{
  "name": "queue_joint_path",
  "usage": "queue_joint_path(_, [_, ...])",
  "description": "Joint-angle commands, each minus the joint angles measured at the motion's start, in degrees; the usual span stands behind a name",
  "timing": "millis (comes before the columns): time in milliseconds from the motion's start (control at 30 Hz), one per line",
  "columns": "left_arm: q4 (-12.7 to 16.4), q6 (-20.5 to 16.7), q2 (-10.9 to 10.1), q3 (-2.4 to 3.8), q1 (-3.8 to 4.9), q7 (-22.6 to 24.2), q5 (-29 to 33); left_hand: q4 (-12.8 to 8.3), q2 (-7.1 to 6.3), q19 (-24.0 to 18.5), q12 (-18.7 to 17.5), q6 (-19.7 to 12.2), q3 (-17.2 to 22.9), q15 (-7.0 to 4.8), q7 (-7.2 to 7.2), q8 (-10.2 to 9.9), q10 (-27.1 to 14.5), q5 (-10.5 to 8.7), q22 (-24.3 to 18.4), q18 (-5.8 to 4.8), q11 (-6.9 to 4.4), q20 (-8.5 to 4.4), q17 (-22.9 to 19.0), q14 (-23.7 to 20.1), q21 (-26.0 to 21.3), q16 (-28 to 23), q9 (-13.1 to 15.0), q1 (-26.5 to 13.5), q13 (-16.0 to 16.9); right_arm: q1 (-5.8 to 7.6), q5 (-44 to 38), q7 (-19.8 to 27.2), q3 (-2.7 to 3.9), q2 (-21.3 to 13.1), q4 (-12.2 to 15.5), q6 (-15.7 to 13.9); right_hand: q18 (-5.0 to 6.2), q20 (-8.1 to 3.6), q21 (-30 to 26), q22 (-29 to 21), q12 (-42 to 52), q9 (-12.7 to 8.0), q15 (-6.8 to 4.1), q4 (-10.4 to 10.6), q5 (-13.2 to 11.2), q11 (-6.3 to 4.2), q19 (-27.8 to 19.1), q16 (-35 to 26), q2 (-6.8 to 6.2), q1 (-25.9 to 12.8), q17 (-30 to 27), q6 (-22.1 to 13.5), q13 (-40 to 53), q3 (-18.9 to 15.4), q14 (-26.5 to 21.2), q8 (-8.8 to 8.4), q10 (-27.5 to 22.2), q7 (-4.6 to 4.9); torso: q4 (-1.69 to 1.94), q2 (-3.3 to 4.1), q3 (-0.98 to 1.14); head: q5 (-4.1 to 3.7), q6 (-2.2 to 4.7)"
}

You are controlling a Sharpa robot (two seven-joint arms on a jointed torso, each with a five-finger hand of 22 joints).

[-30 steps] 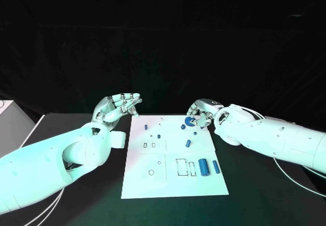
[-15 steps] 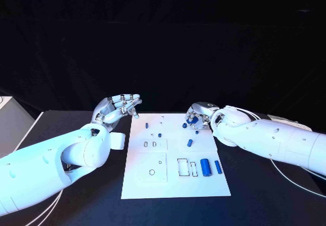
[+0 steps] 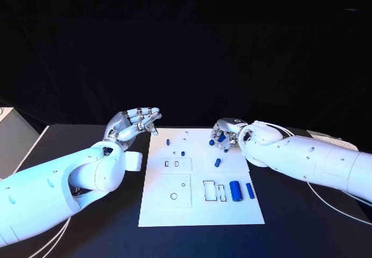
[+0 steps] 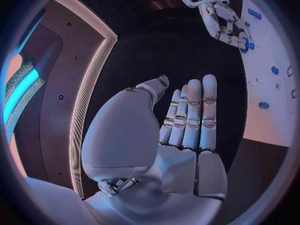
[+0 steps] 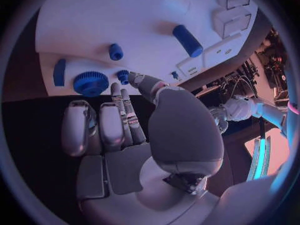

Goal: Assemble the parts on the task board

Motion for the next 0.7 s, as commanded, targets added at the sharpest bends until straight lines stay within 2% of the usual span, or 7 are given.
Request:
queue_joint_path(33, [0.2, 0.9, 0.0, 0.09, 0.04, 0.2, -0.4, -0.1, 0.01, -0.5, -0.2, -0.6, 0.3, -0.01, -0.01, -0.2, -0.3, 0.15, 0.1, 0.70, 0.15, -0.03, -0.1, -0.4, 0.3, 0.3, -0.1, -0.7, -0.1, 0.02, -1.3, -0.5, 0.02, 0.2, 0.0, 0.7, 0.01, -0.28, -0.3, -0.1, 0.0, 0.1, -0.04, 0.4, -0.3, -0.12, -0.2, 0.3, -0.44, 0.0, 0.0, -0.1, 0.1, 0.0, 1.5, 0.05, 0.3, -0.20, 0.11, 0.23, -0.06, -0.03, 0.04])
queue_joint_path(167, [0.3, 0.9, -0.1, 0.12, 0.05, 0.0, -0.4, -0.1, 0.01, -0.5, -0.2, -0.6, 0.3, -0.01, -0.01, -0.2, -0.3, 0.15, 0.1, 0.70, 0.15, -0.03, -0.1, -0.4, 0.3, 0.3, -0.1, -0.7, -0.1, 0.05, -1.3, -0.6, 0.02, 0.4, -0.1, 0.3, 0.01, -0.29, -0.4, -0.1, 0.1, 0.1, -0.05, 0.5, -0.3, -0.13, -0.2, 0.3, -0.37, 0.0, -0.1, -0.1, 0.1, 0.0, 1.5, 0.04, 0.4, -0.20, 0.21, 0.43, -0.10, -0.07, 0.30])
queue_joint_path(367, [0.5, 1.0, -0.2, 0.17, 0.05, -0.1, -0.4, -0.1, 0.07, -0.6, -0.2, -0.6, 0.3, 0.02, 0.03, -0.3, -0.4, 0.15, 0.1, 0.71, 0.19, 0.00, -0.1, -0.4, 0.4, 0.4, -0.1, -0.7, -0.1, 0.13, -0.9, -0.9, 0.03, 0.8, -0.3, 0.4, 0.01, -0.31, -0.4, -0.2, 0.0, 0.2, -0.06, 0.8, -0.4, -0.13, -0.1, 0.5, -0.20, -0.1, -0.1, -0.3, 0.1, -0.1, 1.5, -0.04, 0.5, -0.18, 0.38, 0.73, -0.18, -0.20, 0.22])
queue_joint_path(700, [0.8, 1.0, -0.4, 0.23, 0.06, -0.2, -0.4, -0.1, 0.08, -0.6, -0.2, -0.6, 0.3, 0.02, 0.03, -0.3, -0.4, 0.15, 0.1, 0.71, 0.19, 0.01, -0.1, -0.4, 0.4, 0.4, -0.1, -0.7, -0.1, 0.16, -0.9, -1.0, 0.03, 1.2, -0.7, 0.0, -0.04, -0.42, -0.5, 0.0, 0.3, 0.6, -0.17, 1.2, 0.2, -0.31, 0.1, 0.9, 0.42, 0.3, -0.4, 0.2, 0.3, 0.4, 1.3, 0.35, 1.8, -0.17, 0.37, 1.12, -0.26, -0.09, 0.23])
